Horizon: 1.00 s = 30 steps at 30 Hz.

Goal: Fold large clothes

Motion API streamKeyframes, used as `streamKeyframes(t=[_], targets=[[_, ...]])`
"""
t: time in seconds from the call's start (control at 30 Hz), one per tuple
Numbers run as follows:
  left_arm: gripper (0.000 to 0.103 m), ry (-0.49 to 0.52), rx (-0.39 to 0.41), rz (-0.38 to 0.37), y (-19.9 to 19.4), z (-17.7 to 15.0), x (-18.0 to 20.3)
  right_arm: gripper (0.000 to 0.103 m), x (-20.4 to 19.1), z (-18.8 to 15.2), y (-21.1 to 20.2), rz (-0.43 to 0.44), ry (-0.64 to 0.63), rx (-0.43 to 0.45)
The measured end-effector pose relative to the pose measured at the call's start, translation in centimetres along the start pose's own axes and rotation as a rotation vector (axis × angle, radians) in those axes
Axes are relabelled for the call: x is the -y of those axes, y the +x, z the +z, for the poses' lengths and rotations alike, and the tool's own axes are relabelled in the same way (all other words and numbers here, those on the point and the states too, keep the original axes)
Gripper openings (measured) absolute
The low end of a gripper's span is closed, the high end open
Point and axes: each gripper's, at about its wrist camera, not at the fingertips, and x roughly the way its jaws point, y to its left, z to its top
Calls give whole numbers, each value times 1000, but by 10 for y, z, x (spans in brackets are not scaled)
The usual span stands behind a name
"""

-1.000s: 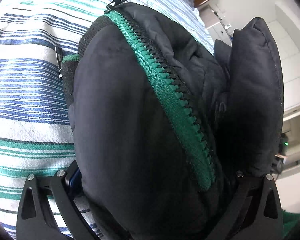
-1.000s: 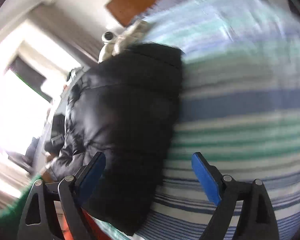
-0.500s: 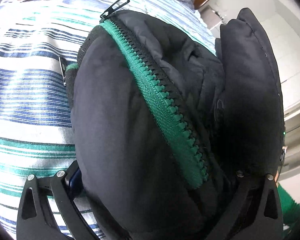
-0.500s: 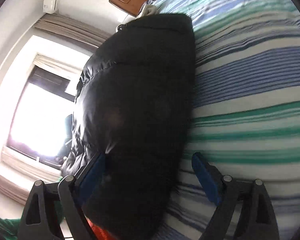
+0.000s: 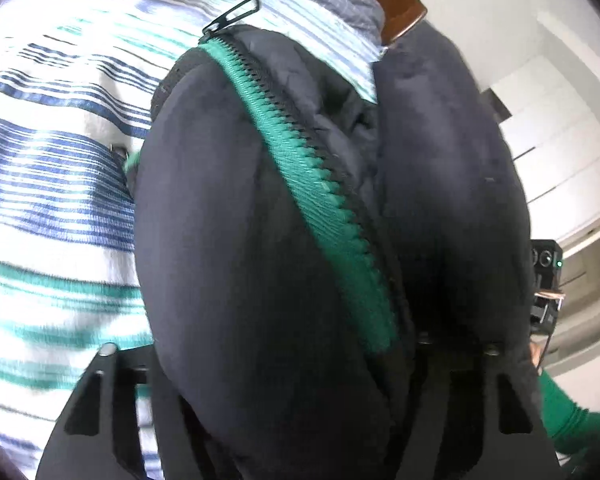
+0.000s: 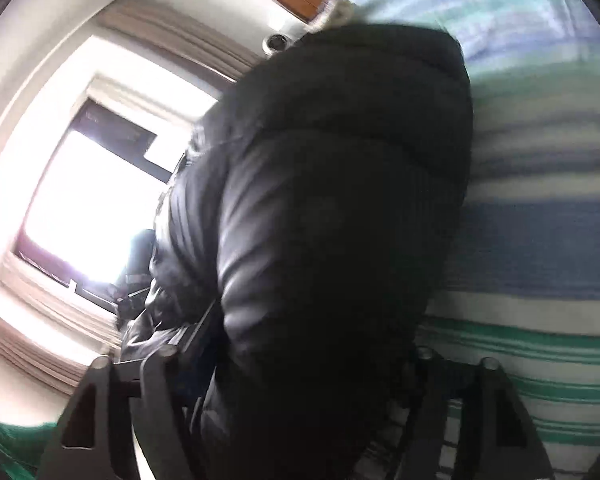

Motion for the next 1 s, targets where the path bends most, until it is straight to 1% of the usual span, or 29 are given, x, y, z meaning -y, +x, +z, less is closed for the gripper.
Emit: streamKeyframes(t=[0.03,0.07,0.1,0.2,0.3,0.37,0.43,0.47,0.57,0.63,0.67,0.73,0.77,0.8,0.83,0.87,0.9,0.97,1.0], targets=[[56,-3,11,-7,-6,-2,4,63,-7,1,-4,2,-24,12],[51,-5,28,-12,-13,-2,8,62,-16,1,-11,7,-50,25],[48,-4,41,-20,-19,-2,11,62,-25,2,-18,17,-81,40],[47,28,99,-42,-42,10,36,61,-40,14,-40,55,-132,95],[46,63,145,-60,-56,37,60,61,-42,44,-53,94,-157,144],[45,91,168,-52,-58,64,74,61,-38,76,-59,101,-185,173],[45,110,182,-37,-53,92,84,61,-29,102,-60,107,-206,188],[45,113,187,-31,-49,108,87,61,-19,121,-59,114,-206,195],[45,115,189,0,-27,148,90,61,6,159,-43,115,-199,193],[45,109,171,37,-3,167,81,61,36,180,-26,111,-168,166],[47,95,150,54,13,174,74,62,55,188,-15,97,-139,149],[54,48,91,93,49,179,53,62,87,187,3,76,-74,116],[66,-7,38,137,78,175,33,67,106,185,14,52,-25,85],[87,-47,17,149,92,170,21,74,125,182,22,21,28,58],[93,-105,39,113,100,161,6,78,144,177,25,27,96,57],[96,-118,64,84,99,158,2,82,153,173,22,39,131,63],[97,-101,92,74,94,153,4,88,154,171,18,29,138,70],[98,-73,106,131,83,147,13,90,143,170,2,-57,103,95],[98,-48,116,169,72,142,19,90,128,168,-11,-144,56,112]])
